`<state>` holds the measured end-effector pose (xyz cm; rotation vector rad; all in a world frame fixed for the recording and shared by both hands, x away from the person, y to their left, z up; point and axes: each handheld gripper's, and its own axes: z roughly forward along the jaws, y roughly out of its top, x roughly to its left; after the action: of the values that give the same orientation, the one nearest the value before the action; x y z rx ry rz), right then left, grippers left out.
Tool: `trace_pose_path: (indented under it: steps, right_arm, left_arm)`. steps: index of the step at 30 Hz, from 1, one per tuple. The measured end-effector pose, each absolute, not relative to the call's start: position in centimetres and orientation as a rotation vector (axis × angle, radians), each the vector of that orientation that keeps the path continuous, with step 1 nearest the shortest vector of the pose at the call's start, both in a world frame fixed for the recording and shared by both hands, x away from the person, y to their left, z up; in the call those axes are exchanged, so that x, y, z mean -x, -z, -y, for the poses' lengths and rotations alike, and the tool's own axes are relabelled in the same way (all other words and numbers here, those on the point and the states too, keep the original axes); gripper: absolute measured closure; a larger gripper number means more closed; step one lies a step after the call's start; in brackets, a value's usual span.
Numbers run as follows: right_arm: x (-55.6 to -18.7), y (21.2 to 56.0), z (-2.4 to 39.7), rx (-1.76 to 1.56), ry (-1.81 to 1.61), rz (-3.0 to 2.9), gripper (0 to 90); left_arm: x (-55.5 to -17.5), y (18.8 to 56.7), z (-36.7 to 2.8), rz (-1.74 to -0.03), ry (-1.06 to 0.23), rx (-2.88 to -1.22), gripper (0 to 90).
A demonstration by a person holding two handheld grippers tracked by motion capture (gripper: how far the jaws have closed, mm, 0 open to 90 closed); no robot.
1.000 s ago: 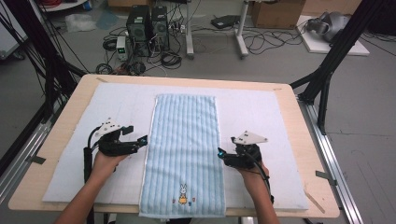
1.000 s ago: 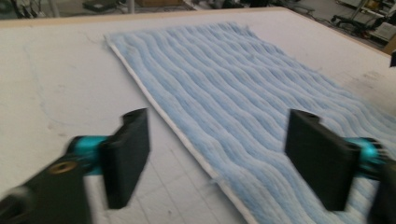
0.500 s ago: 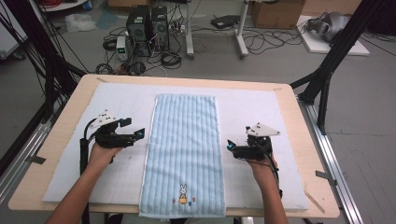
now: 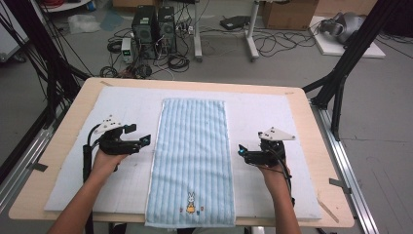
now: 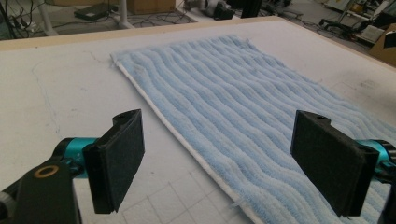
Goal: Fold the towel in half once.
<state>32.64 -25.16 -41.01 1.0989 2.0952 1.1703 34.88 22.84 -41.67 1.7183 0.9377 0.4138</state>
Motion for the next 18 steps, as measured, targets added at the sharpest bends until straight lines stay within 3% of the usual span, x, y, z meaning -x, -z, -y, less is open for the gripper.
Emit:
trace_pose_path:
  steps: [9, 18]
  right_arm:
    - [-33.0, 41.4, 25.0, -1.097, -1.17, -2.129, 11.6]
    - [-33.1, 41.5, 25.1, -1.108, -1.198, -2.157, 11.6]
  left_arm:
    - [-35.5, 42.1, -23.0, -0.99, -0.404, -1.718, 18.2]
    - [-38.5, 42.2, -21.7, -1.068, -0.423, -1.748, 21.6]
